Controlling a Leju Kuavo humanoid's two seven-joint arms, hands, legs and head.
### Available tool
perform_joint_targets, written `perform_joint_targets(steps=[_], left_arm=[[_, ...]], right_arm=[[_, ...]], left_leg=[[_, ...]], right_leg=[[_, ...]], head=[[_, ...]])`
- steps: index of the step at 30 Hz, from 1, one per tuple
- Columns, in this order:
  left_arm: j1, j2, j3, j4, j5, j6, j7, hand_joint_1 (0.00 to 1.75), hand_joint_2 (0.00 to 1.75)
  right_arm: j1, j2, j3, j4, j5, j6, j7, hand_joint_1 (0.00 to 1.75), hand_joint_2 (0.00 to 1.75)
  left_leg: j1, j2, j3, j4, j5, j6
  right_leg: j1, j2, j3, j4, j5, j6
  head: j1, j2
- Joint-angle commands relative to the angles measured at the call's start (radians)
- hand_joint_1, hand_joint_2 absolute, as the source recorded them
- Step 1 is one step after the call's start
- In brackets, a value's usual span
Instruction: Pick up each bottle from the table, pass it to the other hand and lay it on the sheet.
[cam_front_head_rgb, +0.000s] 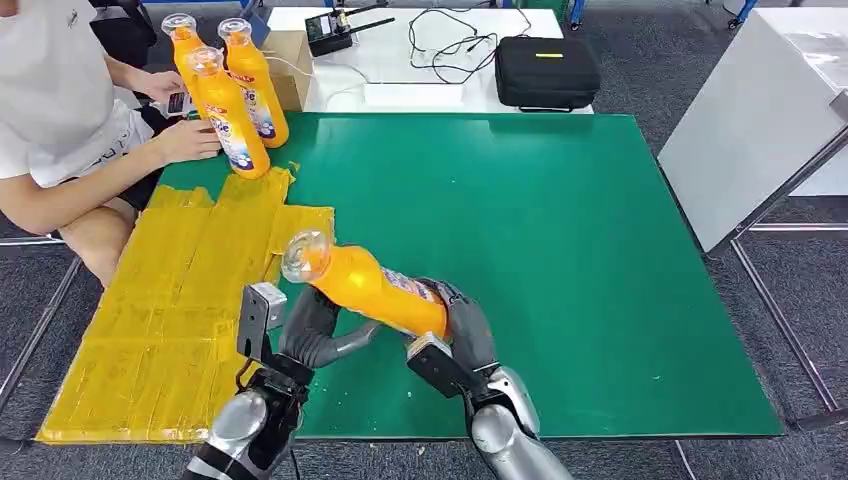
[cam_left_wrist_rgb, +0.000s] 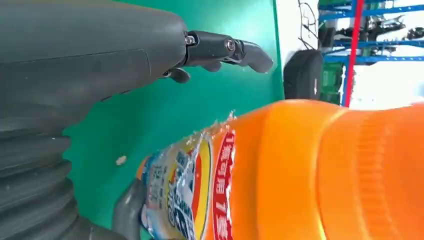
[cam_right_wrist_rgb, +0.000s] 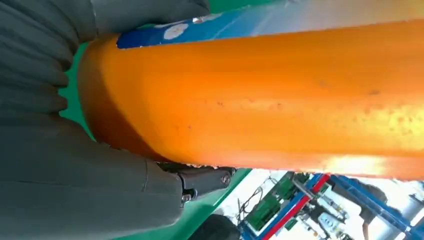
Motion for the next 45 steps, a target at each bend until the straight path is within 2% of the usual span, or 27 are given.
perform_joint_targets(steps=[1,28,45], left_arm=[[-0.055,0.000,-0.040,0.022,0.009,0.027,-0.004,0.00,1.75],[-0.069,0.017,-0.104,-0.013,0.116,-0.038,0.019,0.00,1.75],[-0.051,0.000,-0.100,-0.056,0.142,0.000,-0.003,0.00,1.75]], right_arm=[[-0.062,-0.027,0.048,0.084,-0.005,-0.005,-0.008,1.75,1.75],[-0.080,-0.014,0.110,0.173,-0.001,0.011,-0.020,1.75,1.75],[-0.081,-0.010,0.121,0.188,-0.003,0.012,-0.024,1.75,1.75]], left_leg=[[0.001,0.001,0.003,0.000,-0.001,-0.001],[0.001,0.002,0.003,0.001,-0.002,-0.002],[0.001,0.001,0.003,0.000,-0.001,-0.001]], right_leg=[[0.001,-0.001,0.003,-0.001,-0.001,0.000],[0.001,-0.001,0.004,0.000,-0.002,-0.001],[0.001,-0.001,0.003,-0.001,-0.001,0.000]], head=[[0.000,0.000],[0.000,0.000],[0.000,0.000]])
